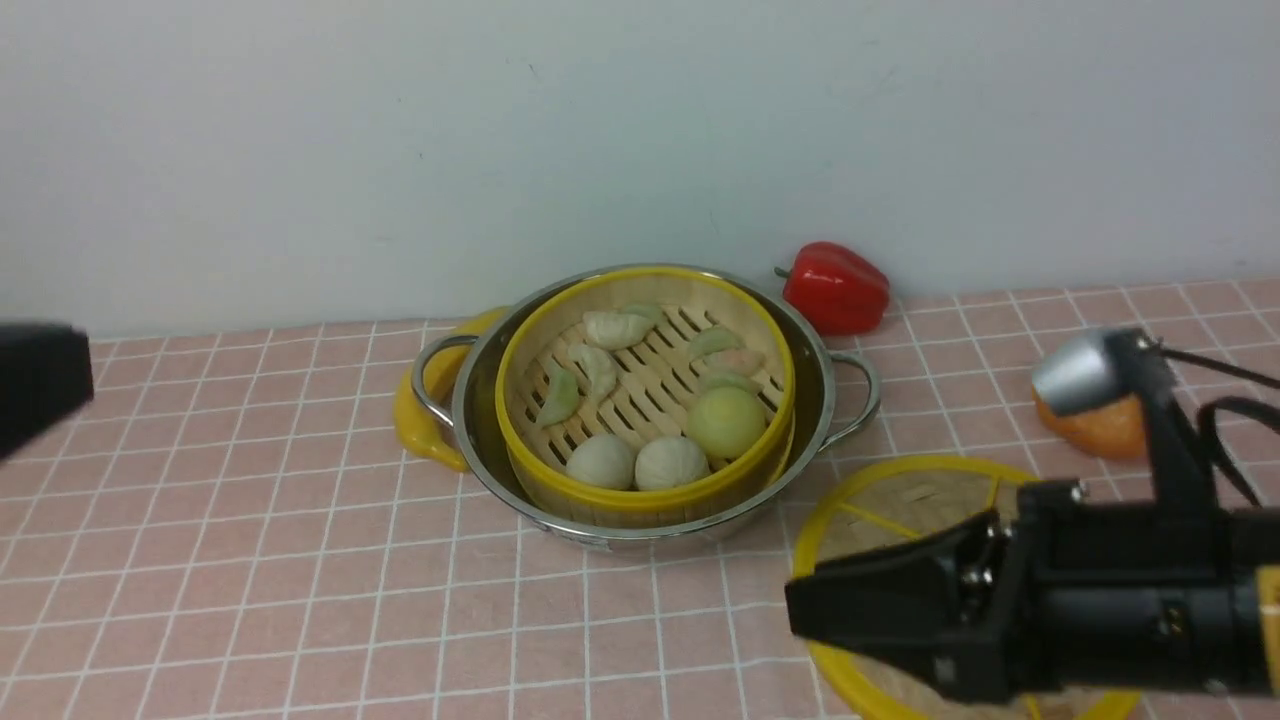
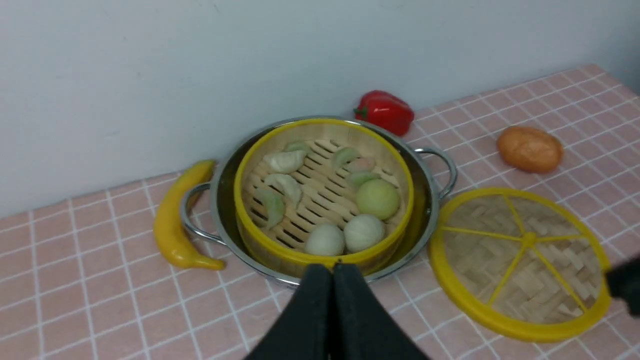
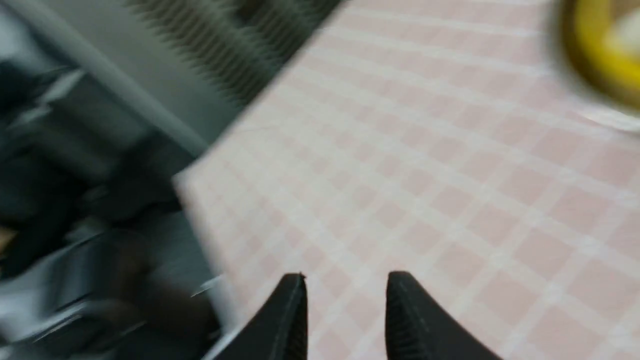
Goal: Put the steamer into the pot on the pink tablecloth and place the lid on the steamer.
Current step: 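Move the gripper down to the bamboo steamer lid and grasp its center knob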
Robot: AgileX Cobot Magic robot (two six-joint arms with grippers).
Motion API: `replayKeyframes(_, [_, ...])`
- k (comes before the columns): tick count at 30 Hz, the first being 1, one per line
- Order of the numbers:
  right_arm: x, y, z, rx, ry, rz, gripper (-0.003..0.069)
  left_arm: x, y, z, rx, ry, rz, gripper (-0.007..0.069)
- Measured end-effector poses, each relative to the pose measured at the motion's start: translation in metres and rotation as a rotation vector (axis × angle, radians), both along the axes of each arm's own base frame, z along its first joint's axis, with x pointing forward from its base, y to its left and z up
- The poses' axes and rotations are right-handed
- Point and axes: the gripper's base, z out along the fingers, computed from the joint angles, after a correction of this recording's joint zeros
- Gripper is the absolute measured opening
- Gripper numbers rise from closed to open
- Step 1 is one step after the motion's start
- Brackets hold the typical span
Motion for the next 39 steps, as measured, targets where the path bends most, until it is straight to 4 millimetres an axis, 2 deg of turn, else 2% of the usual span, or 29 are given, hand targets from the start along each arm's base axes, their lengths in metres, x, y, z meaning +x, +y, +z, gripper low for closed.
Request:
replayKeyframes(3, [0.032,0.003,-0.004,-0.073,-0.066,-0.088,0.0240,-0.018,0.001,-0.031,-0.057,0.013,-0.018,-0.0023])
replayKeyframes(5, [0.062,0.003,0.005,-0.111,-0.148,-0.155,0.0240,-0.031,0.001,-0.054,-0.090,0.036,-0.033,-0.0023])
replayKeyframes(7, [0.082,0.001,0.016,-0.117,-0.200,-0.203,0.0240,-0.035,0.001,-0.065,-0.101,0.049,-0.039,-0.0023])
replayKeyframes(10, [0.117,-0.012,0.056,-0.086,-0.322,-0.323,0.0240,-0.043,0.001,-0.084,-0.133,0.071,-0.053,-0.0023])
replayKeyframes(13, [0.139,-0.033,0.091,-0.061,-0.424,-0.443,0.0240,-0.046,-0.001,-0.090,-0.158,0.081,-0.064,-0.0023])
replayKeyframes(15, [0.151,-0.058,0.115,-0.062,-0.501,-0.545,0.0240,-0.047,-0.002,-0.090,-0.173,0.086,-0.071,-0.0023])
replayKeyframes(16, [0.152,-0.061,0.117,-0.064,-0.508,-0.555,0.0240,-0.047,-0.002,-0.090,-0.176,0.086,-0.072,-0.0023])
replayKeyframes(17, [0.156,-0.072,0.123,-0.071,-0.529,-0.593,0.0240,-0.047,-0.002,-0.091,-0.180,0.089,-0.074,-0.0023])
replayKeyframes(18, [0.159,-0.088,0.131,-0.086,-0.563,-0.642,0.0240,-0.048,-0.002,-0.090,-0.187,0.090,-0.077,-0.0023])
replayKeyframes(19, [0.163,-0.115,0.136,-0.118,-0.588,-0.716,0.0240,-0.048,-0.003,-0.090,-0.193,0.091,-0.079,-0.0023])
replayKeyframes(21, [0.165,-0.153,0.135,-0.156,-0.583,-0.814,0.0240,-0.048,-0.003,-0.090,-0.196,0.091,-0.080,-0.0022])
replayKeyframes(22, [0.165,-0.156,0.134,-0.158,-0.581,-0.822,0.0240,-0.048,-0.003,-0.090,-0.197,0.092,-0.081,-0.0022])
replayKeyframes(23, [0.164,-0.174,0.133,-0.173,-0.573,-0.863,0.0240,-0.048,-0.003,-0.090,-0.197,0.093,-0.081,-0.0022])
replayKeyframes(24, [0.161,-0.199,0.127,-0.186,-0.543,-0.915,0.0240,-0.048,-0.003,-0.090,-0.197,0.092,-0.081,-0.0022])
replayKeyframes(26, [0.156,-0.222,0.121,-0.142,-0.482,-0.948,0.0240,-0.048,-0.003,-0.090,-0.197,0.093,-0.081,-0.0022])
replayKeyframes(28, [0.149,-0.239,0.118,-0.027,-0.401,-0.965,0.0240,-0.047,-0.003,-0.090,-0.198,0.089,-0.079,-0.0022])
replayKeyframes(29, [0.149,-0.238,0.118,-0.011,-0.393,-0.958,0.0240,-0.047,-0.003,-0.090,-0.198,0.088,-0.079,-0.0022])
replayKeyframes(31, [0.143,-0.237,0.124,0.211,-0.305,-0.892,0.0240,-0.046,-0.003,-0.088,-0.205,0.071,-0.073,-0.0022])
replayKeyframes(35, [0.135,-0.215,0.145,0.500,-0.279,-0.670,0.0240,-0.046,-0.002,-0.087,-0.211,0.055,-0.068,-0.0022])
replayKeyframes(36, [0.133,-0.207,0.154,0.581,-0.287,-0.603,0.0240,-0.045,-0.002,-0.087,-0.213,0.052,-0.067,-0.0022])
replayKeyframes(37, [0.127,-0.196,0.174,0.754,-0.317,-0.485,0.0240,-0.045,-0.002,-0.087,-0.213,0.050,-0.066,-0.0022])
replayKeyframes(39, [0.116,-0.182,0.205,0.973,-0.390,-0.322,0.0240,-0.045,-0.002,-0.087,-0.213,0.050,-0.066,-0.0022])
